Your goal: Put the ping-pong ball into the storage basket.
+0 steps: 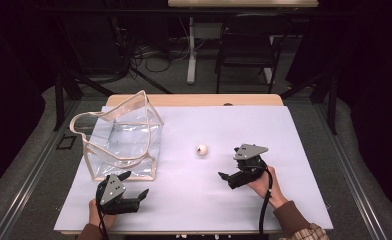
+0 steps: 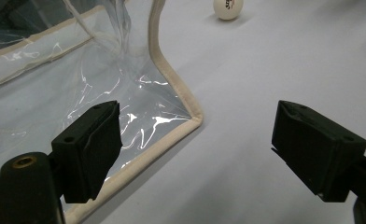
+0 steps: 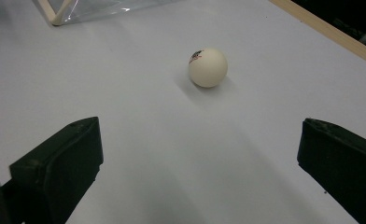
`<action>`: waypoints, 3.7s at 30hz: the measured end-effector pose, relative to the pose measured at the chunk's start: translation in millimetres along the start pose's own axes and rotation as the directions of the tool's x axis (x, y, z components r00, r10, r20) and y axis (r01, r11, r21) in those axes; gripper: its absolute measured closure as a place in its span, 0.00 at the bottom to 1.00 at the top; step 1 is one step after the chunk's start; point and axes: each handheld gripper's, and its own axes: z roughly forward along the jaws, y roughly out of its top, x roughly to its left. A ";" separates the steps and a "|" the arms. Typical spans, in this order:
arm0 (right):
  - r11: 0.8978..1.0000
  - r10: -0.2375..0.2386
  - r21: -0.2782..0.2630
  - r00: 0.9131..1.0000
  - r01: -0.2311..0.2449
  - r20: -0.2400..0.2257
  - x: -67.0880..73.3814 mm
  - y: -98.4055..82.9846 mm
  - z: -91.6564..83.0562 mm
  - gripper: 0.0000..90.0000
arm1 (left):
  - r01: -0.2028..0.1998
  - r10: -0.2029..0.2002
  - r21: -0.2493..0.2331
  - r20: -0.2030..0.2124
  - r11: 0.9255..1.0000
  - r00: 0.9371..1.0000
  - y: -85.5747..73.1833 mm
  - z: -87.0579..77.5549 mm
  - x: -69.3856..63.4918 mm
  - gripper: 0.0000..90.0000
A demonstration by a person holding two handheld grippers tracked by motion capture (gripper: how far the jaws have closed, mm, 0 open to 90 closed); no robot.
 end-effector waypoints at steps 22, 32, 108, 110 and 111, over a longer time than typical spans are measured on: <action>1.000 0.015 0.009 1.000 -0.014 -0.011 -10.0 13.0 18.9 0.00 | -0.005 0.005 0.005 0.009 1.000 1.000 -0.1 1.1 0.7 0.18; 0.999 0.015 0.030 1.000 -0.014 -0.025 -12.7 15.6 29.9 0.00 | -0.005 0.005 0.004 0.009 1.000 1.000 -0.1 1.0 0.7 0.18; 0.995 0.060 0.083 0.993 -0.052 -0.100 -27.0 49.0 105.1 0.00 | -0.009 0.009 -0.006 0.014 1.000 1.000 0.2 0.5 1.9 0.18; 0.995 0.062 0.089 0.993 -0.053 -0.101 -26.5 48.7 107.0 0.01 | -0.009 0.009 -0.006 0.014 1.000 1.000 0.2 0.6 2.0 0.18; 0.994 0.066 0.097 0.993 -0.056 -0.102 -26.0 48.4 107.9 0.03 | -0.010 0.010 -0.006 0.013 1.000 1.000 0.2 0.6 2.0 0.18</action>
